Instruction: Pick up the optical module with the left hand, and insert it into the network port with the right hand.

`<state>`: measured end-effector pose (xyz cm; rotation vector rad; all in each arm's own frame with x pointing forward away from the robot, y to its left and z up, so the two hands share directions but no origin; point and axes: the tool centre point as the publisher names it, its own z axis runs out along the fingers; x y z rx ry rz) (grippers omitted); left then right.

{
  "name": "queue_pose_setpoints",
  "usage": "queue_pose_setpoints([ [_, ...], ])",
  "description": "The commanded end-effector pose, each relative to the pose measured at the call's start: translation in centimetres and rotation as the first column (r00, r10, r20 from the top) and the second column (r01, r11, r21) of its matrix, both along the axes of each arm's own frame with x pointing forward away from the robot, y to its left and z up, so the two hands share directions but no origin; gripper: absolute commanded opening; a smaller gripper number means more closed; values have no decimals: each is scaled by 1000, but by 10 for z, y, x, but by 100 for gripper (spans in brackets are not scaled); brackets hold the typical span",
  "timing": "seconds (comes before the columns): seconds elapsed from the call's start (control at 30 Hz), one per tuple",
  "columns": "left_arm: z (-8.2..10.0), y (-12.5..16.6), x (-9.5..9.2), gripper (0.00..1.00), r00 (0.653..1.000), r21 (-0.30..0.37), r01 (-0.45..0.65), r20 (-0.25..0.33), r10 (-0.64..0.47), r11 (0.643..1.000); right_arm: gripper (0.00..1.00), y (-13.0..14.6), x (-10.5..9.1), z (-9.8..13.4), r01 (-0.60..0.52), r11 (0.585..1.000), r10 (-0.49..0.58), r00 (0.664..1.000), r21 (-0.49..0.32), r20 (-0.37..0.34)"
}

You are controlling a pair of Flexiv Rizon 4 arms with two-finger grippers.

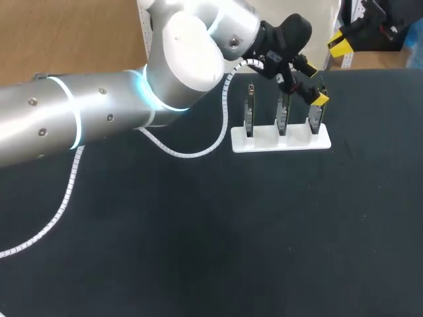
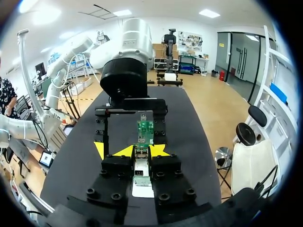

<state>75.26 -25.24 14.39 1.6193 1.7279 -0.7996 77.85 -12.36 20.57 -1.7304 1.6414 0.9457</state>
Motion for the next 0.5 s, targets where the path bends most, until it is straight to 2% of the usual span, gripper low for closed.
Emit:
queue_pose_setpoints([
  [0.03, -1, -1, 2, 100, 1000, 17, -2, 0, 2, 1000, 0, 0, -1, 0, 1, 1000, -1, 1000, -2, 2],
  [0.5, -8, -1, -2, 100, 1000, 25, 6, -17, -6, 1000, 0, 1, -1, 0, -4, 1000, 4, 1000, -9, 4],
])
